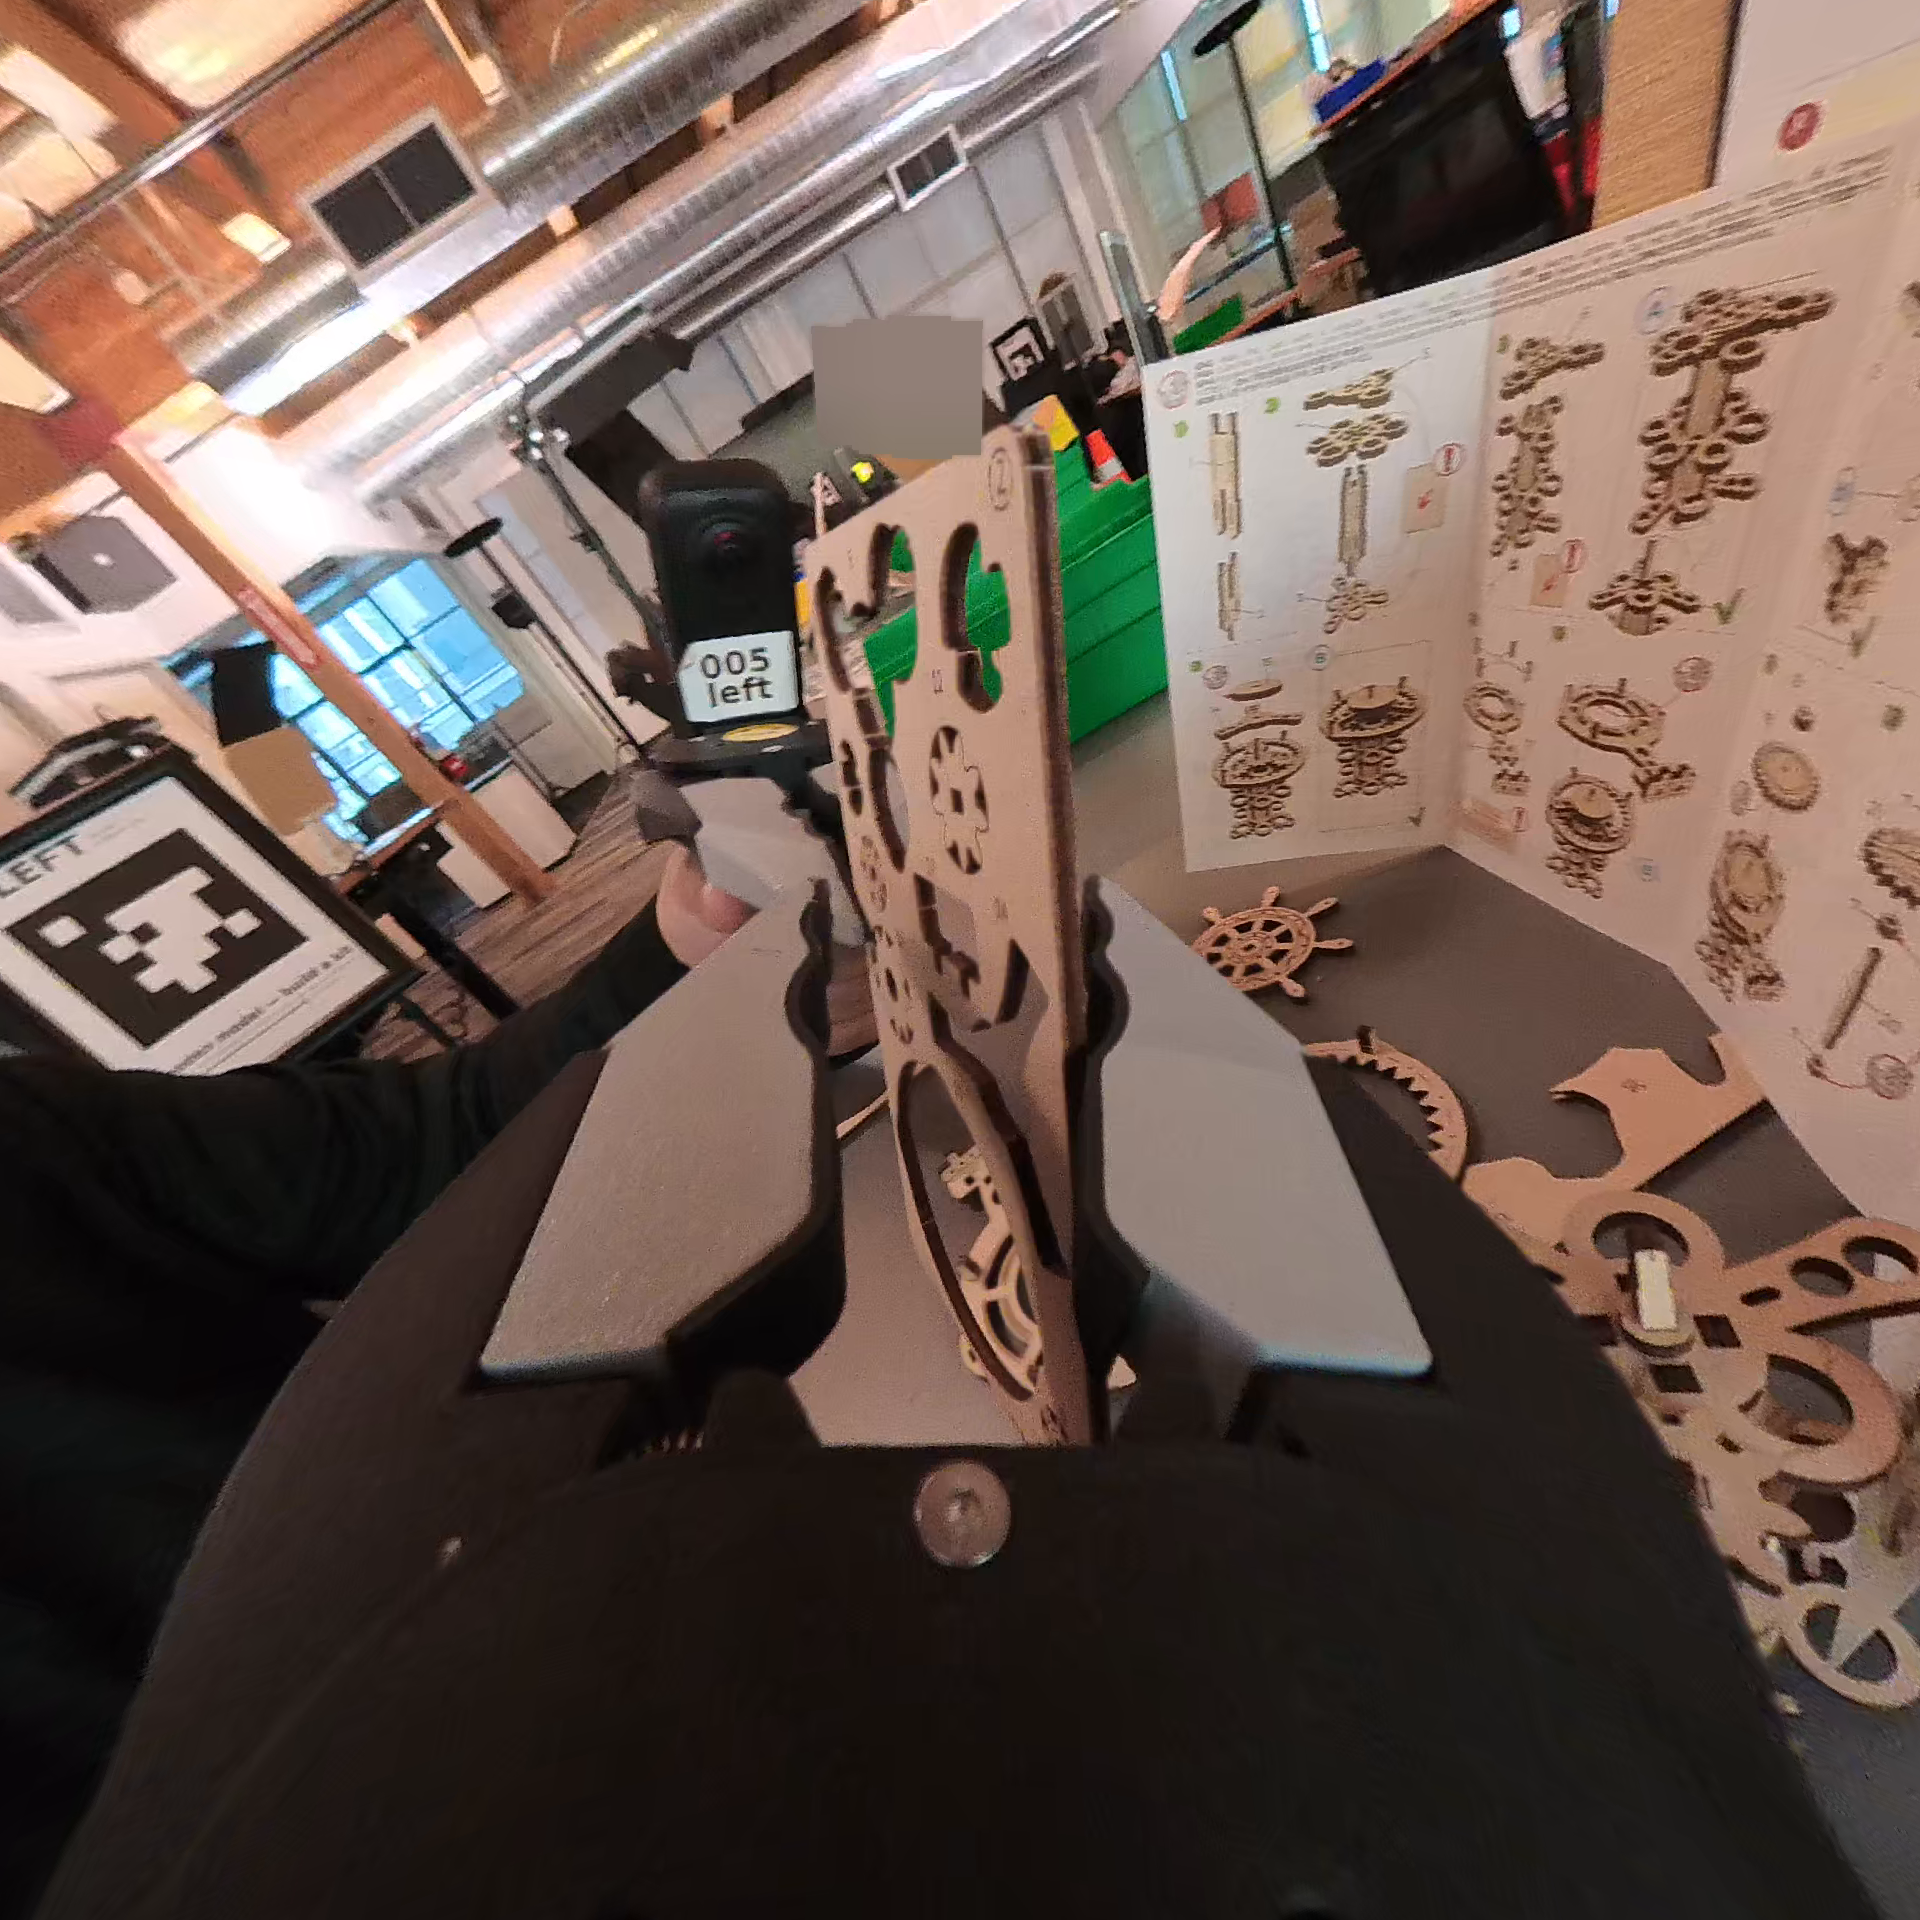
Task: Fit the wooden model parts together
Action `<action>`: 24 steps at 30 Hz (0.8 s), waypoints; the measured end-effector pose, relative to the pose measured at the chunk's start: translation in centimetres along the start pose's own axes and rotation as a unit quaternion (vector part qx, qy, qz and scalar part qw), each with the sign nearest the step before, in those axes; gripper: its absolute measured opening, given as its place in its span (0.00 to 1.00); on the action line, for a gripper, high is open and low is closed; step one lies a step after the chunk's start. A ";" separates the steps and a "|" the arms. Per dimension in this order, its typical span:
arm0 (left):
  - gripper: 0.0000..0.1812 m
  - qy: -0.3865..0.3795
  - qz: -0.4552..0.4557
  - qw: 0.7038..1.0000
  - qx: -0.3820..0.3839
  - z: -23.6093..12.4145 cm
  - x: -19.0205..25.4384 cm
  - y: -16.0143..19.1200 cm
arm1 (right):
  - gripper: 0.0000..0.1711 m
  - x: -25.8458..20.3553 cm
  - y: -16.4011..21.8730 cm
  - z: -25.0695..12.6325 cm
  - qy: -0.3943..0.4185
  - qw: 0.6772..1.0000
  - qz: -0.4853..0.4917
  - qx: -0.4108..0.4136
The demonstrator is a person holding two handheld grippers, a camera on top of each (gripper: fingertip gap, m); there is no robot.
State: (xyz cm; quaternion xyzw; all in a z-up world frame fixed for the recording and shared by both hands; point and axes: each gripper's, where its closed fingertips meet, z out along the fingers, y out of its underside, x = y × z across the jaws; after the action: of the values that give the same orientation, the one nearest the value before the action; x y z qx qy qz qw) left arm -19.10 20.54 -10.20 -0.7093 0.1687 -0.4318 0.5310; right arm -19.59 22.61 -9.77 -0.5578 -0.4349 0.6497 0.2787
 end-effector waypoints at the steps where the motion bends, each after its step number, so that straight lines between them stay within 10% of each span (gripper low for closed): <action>1: 0.00 0.001 0.003 1.000 -0.005 0.1 0.1 0.2 | 0.29 0.3 0.1 0.1 0.010 1.000 -0.002 -0.003; 24: 0.01 -0.005 0.057 0.998 -0.016 0.8 0.9 0.8 | 0.01 -2.3 0.8 -0.2 -0.063 0.997 -0.039 -0.029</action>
State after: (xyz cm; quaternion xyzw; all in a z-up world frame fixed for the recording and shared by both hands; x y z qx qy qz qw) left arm -17.83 20.09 -10.59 -0.7090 0.2134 -0.3946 0.5441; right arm -18.74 20.32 -9.35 -0.5066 -0.4917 0.6589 0.2598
